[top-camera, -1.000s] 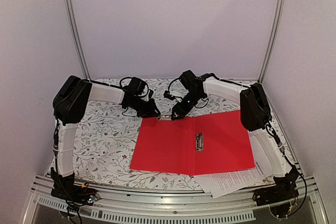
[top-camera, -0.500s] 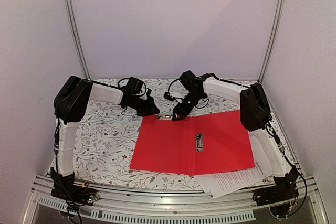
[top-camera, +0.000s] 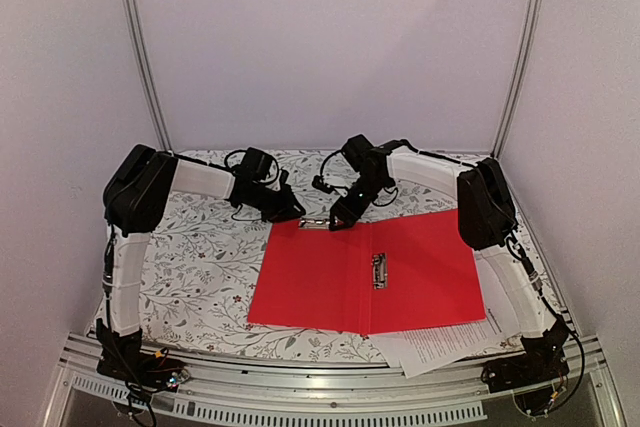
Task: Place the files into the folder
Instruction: Hold the spring clip on the folder at the center of the board.
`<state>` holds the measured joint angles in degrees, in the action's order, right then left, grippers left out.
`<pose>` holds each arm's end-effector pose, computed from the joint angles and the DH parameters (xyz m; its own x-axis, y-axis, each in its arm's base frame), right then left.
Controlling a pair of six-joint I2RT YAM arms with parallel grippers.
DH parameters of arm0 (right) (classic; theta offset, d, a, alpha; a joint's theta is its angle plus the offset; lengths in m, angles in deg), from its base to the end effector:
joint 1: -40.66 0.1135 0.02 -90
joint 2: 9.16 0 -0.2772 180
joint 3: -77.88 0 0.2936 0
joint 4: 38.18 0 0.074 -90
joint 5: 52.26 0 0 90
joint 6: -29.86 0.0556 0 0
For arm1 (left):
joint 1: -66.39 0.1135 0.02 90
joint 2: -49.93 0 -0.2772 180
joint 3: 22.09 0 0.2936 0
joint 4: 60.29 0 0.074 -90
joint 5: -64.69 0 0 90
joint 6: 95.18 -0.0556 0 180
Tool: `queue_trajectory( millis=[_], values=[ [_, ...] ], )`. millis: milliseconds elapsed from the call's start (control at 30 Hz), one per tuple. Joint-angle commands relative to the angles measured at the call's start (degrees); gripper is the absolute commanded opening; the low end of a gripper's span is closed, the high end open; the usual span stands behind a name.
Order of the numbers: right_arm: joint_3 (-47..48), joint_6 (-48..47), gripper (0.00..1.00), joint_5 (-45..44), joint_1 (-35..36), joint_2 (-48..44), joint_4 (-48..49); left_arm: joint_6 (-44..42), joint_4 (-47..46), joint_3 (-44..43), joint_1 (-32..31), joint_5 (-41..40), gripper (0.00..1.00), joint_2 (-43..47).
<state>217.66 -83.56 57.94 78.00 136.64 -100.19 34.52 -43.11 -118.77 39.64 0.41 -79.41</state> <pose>0.4562 0.3722 0.1215 -0.4095 -0.7816 -0.4706 -0.9096 0.3892 0.1451 0.4561 -0.2569 0.0746 -0.9438 -0.1688 -0.2843 0.0684 0.7418 -0.6671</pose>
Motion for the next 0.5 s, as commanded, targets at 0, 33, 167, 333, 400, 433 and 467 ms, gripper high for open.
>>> queue_trajectory(
  millis=[0,33,167,333,400,433,467],
  values=[
    [0.87,-0.51,0.61,-0.61,-0.24,1.72,-1.15,0.46,1.5,1.49,0.46,-0.08,0.18,1.37],
    [0.86,-0.57,0.61,-0.61,-0.25,1.78,-1.15,0.58,1.41,1.62,0.46,-0.13,0.18,1.57],
    [0.86,-0.57,0.61,-0.64,-0.22,1.94,-1.2,0.72,1.31,1.89,0.46,0.0,0.18,2.11],
    [0.86,-0.57,0.61,-0.61,-0.25,2.1,-1.13,1.59,0.22,2.17,0.46,1.24,0.15,1.87],
    [0.89,-0.57,0.61,-0.69,-0.24,2.12,-1.2,2.05,-0.27,2.25,0.45,1.79,0.13,1.65],
    [0.87,-0.57,0.61,-0.69,-0.25,2.12,-1.18,2.28,-0.54,2.38,0.44,1.97,0.13,1.58],
    [0.86,-0.57,0.61,-0.69,-0.19,2.12,-1.2,2.52,-0.82,2.43,0.46,2.18,0.12,1.51]
  ],
)
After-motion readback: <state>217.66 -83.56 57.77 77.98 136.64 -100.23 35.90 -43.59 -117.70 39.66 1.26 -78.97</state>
